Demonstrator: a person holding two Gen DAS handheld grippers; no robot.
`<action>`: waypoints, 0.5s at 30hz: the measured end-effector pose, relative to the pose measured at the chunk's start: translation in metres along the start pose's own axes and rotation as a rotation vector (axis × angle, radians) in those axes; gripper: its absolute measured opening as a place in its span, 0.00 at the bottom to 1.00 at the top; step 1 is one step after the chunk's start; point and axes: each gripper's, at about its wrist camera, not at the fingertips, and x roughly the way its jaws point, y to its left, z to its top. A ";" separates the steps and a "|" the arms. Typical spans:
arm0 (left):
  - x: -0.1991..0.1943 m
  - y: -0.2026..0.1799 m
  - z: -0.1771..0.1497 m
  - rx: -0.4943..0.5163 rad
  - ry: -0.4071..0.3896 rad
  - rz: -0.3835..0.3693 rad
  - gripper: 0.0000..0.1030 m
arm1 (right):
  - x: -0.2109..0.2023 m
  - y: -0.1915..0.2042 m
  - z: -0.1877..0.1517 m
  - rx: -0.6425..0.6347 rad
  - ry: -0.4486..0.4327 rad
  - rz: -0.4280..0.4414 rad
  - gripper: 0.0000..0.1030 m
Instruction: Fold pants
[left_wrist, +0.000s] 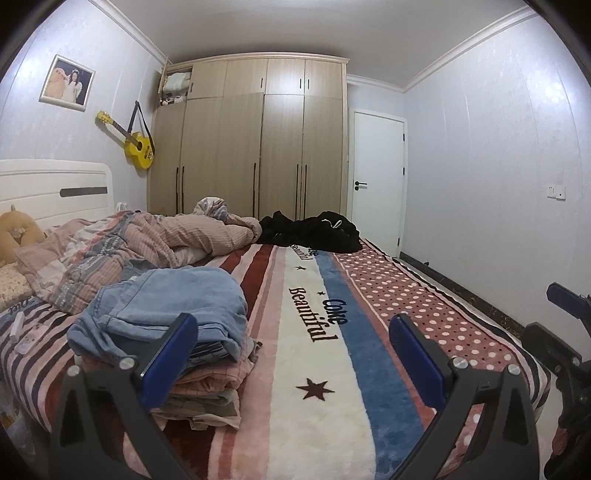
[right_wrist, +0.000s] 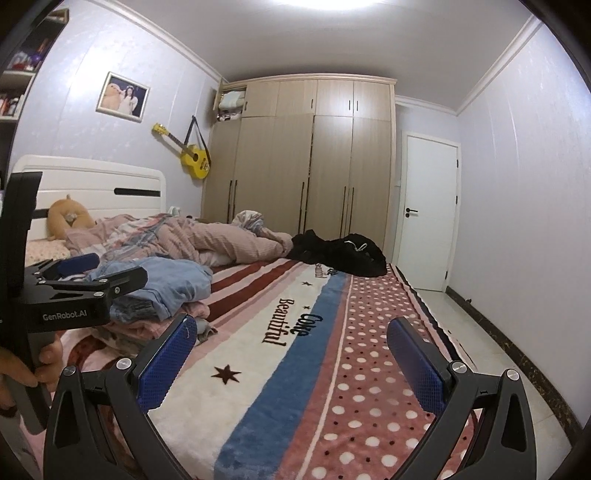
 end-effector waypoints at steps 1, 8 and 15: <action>0.001 0.000 0.000 0.001 0.000 0.001 0.99 | 0.000 0.000 0.000 0.001 -0.001 0.000 1.00; 0.003 0.000 -0.002 0.000 0.004 0.003 0.99 | 0.004 0.001 0.000 0.009 0.007 0.006 1.00; 0.005 0.001 -0.003 -0.003 0.006 0.004 0.99 | 0.006 0.003 0.000 0.019 0.010 0.007 1.00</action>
